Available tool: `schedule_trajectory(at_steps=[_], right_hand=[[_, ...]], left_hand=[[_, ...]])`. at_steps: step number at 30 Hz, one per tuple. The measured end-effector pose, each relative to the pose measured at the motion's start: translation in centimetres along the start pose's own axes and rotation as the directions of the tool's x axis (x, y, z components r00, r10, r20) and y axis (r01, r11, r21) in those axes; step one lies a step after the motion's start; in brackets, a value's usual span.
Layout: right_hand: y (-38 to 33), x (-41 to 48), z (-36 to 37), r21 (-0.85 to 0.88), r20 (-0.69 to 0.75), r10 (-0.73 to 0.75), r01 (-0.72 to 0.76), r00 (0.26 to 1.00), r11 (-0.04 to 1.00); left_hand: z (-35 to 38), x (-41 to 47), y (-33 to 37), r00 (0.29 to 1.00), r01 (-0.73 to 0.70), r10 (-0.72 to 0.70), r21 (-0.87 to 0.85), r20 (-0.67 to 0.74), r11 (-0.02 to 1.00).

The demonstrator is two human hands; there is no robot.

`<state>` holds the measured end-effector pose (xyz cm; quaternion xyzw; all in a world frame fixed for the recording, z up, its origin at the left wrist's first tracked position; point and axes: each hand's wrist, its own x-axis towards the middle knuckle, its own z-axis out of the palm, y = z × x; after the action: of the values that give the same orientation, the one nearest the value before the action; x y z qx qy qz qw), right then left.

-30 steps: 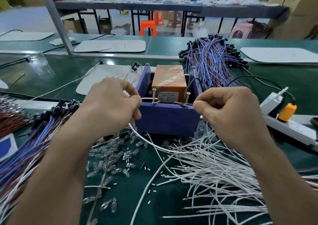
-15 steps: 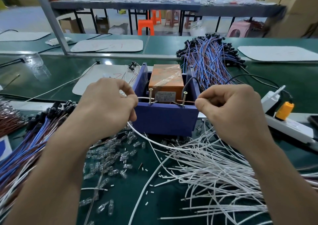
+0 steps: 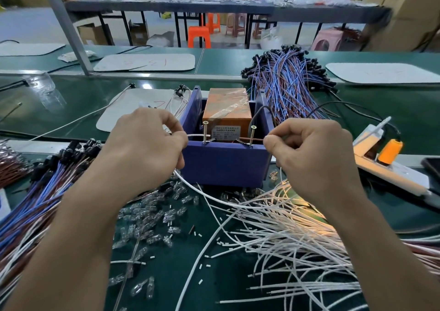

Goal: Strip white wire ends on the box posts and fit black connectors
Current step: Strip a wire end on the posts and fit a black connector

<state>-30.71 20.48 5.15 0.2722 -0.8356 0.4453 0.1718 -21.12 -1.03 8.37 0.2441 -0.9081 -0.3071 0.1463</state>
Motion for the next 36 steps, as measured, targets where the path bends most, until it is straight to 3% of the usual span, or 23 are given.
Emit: schedule_trajectory(at_steps=[7,9,11,12,19,24,27,30,33,36], right_hand=[[-0.4,0.2,-0.6,-0.05,0.055,0.02,-0.018,0.998,0.999],[-0.6,0.5,-1.5,-0.135,0.233,0.065,-0.034,0.97,0.99],[-0.8,0.7,-2.3,-0.2,0.459,0.134,-0.044,0.878,0.979],[-0.9,0.7,-2.5,-0.214,0.528,0.165,-0.058,0.833,0.975],[-0.7,-0.1,-1.3,-0.285,0.696,0.213,-0.009,0.686,0.958],[-1.0,-1.1,-0.2,-0.226,0.795,0.2,-0.026,0.573,0.974],[-1.4,-1.5,-0.1,-0.176,0.821,0.19,-0.078,0.539,0.981],[-1.9,-1.4,-0.1,-0.158,0.772,0.158,-0.055,0.615,0.986],[-2.4,-1.3,0.1,-0.148,0.715,0.123,-0.023,0.688,0.989],[-3.0,-1.5,0.4,-0.141,0.689,0.113,-0.021,0.716,0.99]], left_hand=[[-0.4,0.0,-0.1,0.998,-0.037,0.037,0.011,0.045,0.999],[-0.9,-0.2,-0.2,0.965,-0.019,0.056,-0.144,0.255,0.989],[-1.4,-0.4,-0.4,0.885,0.039,0.121,-0.331,0.45,0.943],[-1.6,-0.4,-0.6,0.863,0.057,0.145,-0.38,0.483,0.923],[-3.0,0.5,-2.4,0.923,0.079,0.195,-0.658,0.333,0.749],[-4.1,1.6,-4.3,0.971,0.119,0.077,-0.739,0.225,0.663],[-4.4,2.2,-5.7,0.987,0.15,-0.078,-0.622,0.143,0.769],[-4.2,2.6,-7.3,0.981,0.196,-0.193,-0.182,0.031,0.964],[-4.0,1.8,-6.6,0.985,0.161,-0.172,0.315,0.009,0.935],[-3.8,0.5,-3.7,0.992,0.039,-0.077,0.345,0.098,0.938]])
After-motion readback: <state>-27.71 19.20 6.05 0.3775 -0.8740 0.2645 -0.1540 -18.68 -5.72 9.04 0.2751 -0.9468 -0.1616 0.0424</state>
